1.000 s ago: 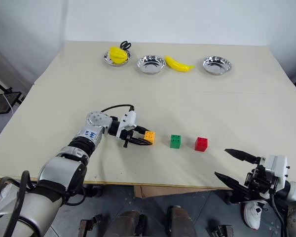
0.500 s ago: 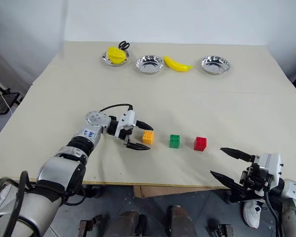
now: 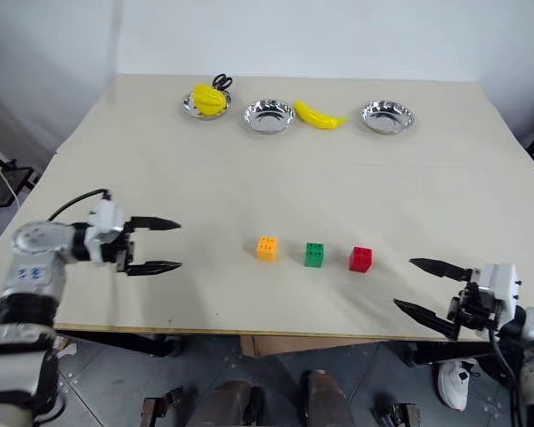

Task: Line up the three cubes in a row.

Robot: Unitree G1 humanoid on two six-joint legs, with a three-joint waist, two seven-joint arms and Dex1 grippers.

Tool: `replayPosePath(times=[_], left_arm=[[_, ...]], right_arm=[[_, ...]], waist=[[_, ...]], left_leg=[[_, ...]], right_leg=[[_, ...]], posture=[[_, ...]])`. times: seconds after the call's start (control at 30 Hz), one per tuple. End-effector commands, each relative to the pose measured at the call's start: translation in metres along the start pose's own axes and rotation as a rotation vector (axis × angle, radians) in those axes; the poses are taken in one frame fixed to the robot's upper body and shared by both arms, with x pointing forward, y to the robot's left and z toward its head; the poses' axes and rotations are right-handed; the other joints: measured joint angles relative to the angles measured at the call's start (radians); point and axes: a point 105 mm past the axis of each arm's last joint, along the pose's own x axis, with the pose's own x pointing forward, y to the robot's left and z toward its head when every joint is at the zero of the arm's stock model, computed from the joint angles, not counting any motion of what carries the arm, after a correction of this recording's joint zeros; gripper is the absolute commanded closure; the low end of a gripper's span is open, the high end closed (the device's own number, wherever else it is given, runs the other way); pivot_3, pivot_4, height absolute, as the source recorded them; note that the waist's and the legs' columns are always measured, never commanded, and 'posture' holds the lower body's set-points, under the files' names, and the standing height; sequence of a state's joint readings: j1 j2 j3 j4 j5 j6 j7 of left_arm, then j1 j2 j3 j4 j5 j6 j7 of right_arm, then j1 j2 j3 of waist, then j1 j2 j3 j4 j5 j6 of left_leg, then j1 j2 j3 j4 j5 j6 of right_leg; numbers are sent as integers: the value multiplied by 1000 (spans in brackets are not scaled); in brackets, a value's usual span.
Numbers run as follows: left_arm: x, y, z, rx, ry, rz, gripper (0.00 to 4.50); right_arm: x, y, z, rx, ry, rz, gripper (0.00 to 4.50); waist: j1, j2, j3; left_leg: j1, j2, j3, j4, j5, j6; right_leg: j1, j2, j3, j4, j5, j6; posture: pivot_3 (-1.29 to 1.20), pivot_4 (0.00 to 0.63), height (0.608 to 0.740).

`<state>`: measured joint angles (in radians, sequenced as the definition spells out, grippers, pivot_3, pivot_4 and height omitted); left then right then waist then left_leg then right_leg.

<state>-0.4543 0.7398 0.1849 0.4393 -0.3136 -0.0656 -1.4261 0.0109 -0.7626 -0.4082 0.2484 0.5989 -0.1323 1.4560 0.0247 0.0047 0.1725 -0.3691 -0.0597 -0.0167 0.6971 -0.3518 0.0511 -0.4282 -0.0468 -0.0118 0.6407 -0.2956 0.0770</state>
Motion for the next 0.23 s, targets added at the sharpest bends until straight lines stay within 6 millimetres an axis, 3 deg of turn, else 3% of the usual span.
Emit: replayPosePath(times=[0.03, 0.23], left_arm=[[-14, -7, 15, 30, -19, 98, 67], [-26, -21, 3, -33, 6, 215, 67]], right_arm=[[-12, -11, 6, -53, 22, -8, 0], [-13, -22, 3, -53, 34, -10, 0]], waist=[[3, 0, 0], [0, 0, 0]], left_leg=[[0, 0, 0, 0, 0, 1], [1, 0, 0, 0, 0, 1]], right_leg=[[0, 0, 0, 0, 0, 0], [1, 0, 0, -1, 0, 0]], posture=[[0, 150, 740], [0, 150, 740]])
